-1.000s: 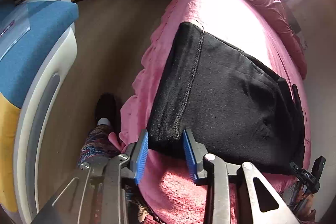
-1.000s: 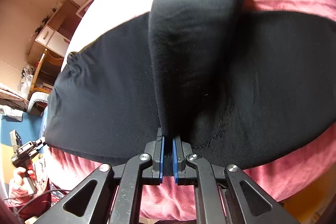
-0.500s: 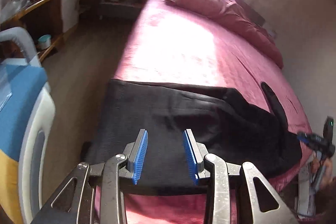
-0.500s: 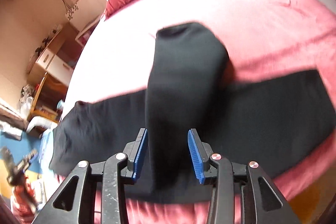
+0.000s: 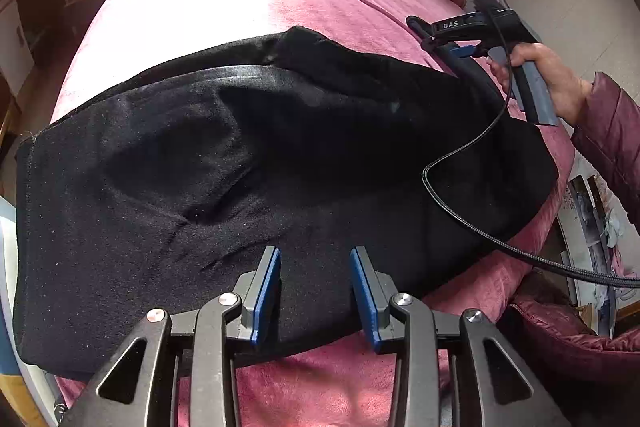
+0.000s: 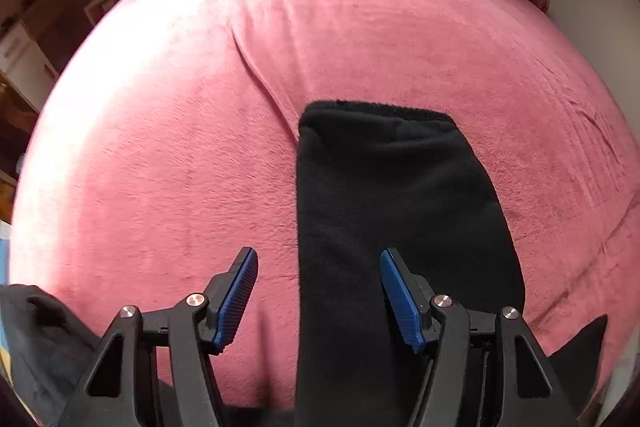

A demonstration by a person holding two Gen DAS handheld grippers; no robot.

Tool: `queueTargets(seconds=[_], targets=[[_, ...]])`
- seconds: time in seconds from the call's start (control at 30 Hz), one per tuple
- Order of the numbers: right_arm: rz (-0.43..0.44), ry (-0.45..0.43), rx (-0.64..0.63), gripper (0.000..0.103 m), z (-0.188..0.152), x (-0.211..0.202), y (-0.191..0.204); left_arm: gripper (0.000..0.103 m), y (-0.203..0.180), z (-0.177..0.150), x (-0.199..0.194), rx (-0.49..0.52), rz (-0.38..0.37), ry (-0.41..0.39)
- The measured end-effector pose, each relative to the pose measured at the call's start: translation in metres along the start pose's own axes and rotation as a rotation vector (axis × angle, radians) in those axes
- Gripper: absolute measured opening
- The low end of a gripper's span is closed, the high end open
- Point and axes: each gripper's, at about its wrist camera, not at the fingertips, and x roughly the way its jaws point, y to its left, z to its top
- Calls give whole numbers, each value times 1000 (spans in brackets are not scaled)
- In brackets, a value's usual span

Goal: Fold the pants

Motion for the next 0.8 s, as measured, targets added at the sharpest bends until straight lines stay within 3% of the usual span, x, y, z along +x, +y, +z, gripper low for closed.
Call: queueTargets(seconds=[0.03,0.07,0.13,0.3,0.43,0.63,0.8], targets=[[-19,16,-16,53,1,7,1,37,0,0,0,-2,-3,4],[-24,14,-27,35,1,8,0,37,1,2,2,-3,-6,5],[-23,-6,-23,9,1,1,-6,37,1,5,3,-1,-13,2],[99,-117,94,7,-12,-53,-51,37,-6,16,15,33,-31,-1],[232,-239,308,7,-46,-111,-113,37,-18,22,16,70,-41,-15],[361,-384,680,7,-142,-162,-221,37,-44,29,17,148,-43,-21],[341,-364,926,7,-239,-139,-291,37,-70,35,29,208,-36,-10]])
